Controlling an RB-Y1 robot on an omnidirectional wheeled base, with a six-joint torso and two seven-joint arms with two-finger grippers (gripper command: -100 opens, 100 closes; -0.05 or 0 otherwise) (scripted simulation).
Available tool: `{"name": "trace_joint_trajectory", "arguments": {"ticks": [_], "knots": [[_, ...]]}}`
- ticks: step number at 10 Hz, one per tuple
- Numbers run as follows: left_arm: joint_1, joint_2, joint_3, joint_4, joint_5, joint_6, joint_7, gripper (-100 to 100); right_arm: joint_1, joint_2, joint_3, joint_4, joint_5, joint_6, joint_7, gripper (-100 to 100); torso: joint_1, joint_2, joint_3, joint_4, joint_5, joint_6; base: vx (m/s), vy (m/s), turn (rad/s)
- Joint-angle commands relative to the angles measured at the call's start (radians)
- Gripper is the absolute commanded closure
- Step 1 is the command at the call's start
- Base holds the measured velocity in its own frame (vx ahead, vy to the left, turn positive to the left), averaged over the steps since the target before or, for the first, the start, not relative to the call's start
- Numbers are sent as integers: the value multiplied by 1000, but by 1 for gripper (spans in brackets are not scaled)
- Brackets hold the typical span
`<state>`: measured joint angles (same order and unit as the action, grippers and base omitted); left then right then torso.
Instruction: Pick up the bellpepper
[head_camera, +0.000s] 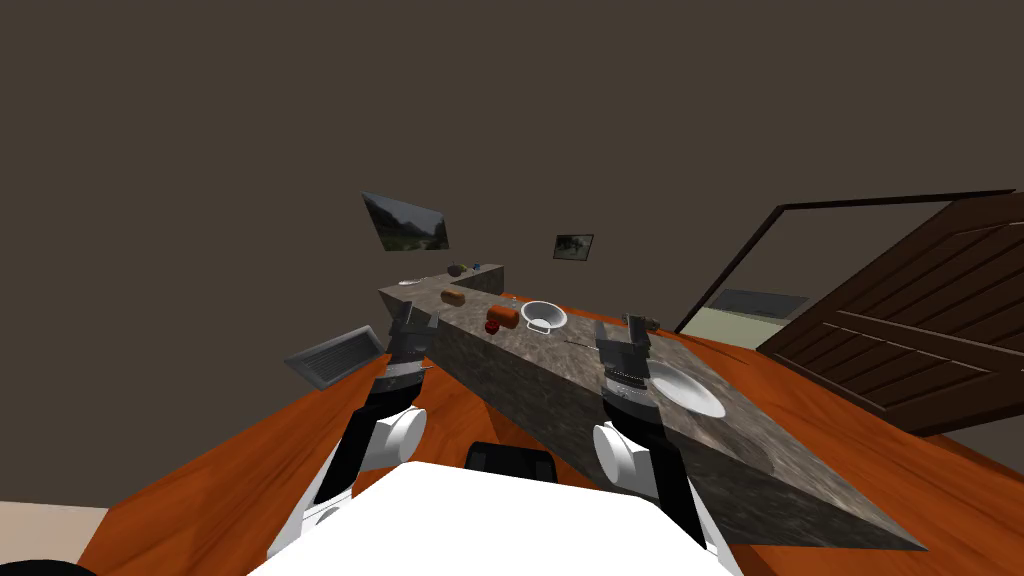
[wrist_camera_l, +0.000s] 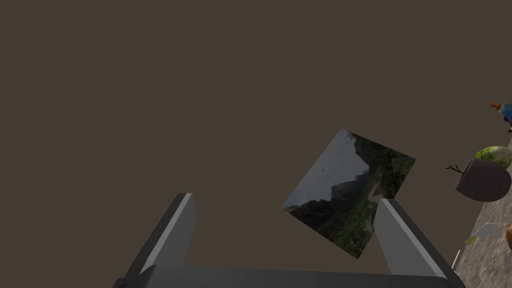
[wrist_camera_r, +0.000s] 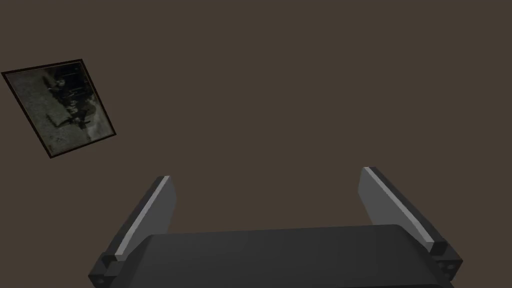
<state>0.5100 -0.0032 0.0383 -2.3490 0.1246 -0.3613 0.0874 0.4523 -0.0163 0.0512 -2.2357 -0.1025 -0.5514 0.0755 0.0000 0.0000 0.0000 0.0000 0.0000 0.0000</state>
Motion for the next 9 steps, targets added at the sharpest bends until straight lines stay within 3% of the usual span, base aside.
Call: {"name": "trace_joint_trajectory", "arguments": {"ticks": [1,6,7,9], "knots": [[0,29,6,10,5,13,7,-100,0,0,0,0,0,0,0,0,0,0,0,0,0,0,-23,5,-40],[-1,166,58,91,43,116,59,-100,0,0,0,0,0,0,0,0,1,8,4,2,0,0,-96,2,-109],[-1,176,58,91,43,116,59,-100,0,0,0,0,0,0,0,0,0,9,5,2,0,0,-89,-12,-37],[-1,243,92,144,68,182,92,-100,0,0,0,0,0,0,0,0,0,6,3,1,0,0,-99,-6,-159]]}}
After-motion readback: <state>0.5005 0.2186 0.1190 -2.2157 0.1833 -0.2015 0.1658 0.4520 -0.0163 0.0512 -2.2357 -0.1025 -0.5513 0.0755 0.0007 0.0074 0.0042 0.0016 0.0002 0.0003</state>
